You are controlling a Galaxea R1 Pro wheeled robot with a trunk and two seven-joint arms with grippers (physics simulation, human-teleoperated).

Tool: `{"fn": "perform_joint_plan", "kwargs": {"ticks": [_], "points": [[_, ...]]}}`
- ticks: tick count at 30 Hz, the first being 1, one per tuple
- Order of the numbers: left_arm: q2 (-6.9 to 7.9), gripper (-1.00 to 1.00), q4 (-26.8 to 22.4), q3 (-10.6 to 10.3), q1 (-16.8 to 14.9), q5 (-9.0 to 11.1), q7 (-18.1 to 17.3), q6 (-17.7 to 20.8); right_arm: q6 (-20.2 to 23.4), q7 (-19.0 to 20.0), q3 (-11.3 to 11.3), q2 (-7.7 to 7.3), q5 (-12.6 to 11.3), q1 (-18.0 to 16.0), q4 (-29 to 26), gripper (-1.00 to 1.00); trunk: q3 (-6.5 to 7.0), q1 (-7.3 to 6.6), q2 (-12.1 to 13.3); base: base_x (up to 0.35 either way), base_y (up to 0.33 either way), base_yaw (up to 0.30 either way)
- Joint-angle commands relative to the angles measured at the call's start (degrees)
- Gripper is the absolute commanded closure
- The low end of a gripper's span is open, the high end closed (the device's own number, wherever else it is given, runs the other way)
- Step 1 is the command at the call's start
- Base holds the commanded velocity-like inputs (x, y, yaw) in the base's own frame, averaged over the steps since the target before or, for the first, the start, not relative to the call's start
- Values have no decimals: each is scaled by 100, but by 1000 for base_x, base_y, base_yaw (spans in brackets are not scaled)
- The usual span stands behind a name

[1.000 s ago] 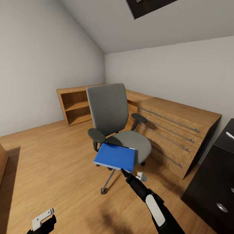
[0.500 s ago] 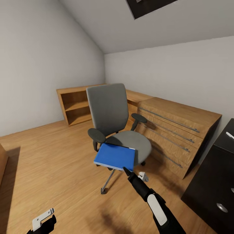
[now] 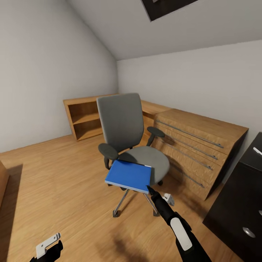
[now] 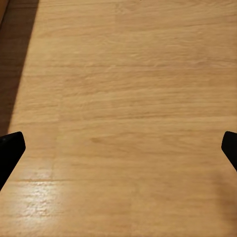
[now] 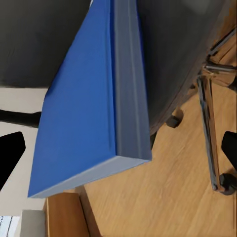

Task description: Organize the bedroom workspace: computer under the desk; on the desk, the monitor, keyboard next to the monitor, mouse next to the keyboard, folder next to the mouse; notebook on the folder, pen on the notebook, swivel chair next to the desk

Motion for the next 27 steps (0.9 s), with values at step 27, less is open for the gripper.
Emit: {"fn": "perform_joint_plan", "kwargs": {"ticks": [27], "points": [[48,-100,40,24,-1,65,15,10,-42,86,70,21,-55,0,12,-100,-168,197,-365,9,8,0]]}}
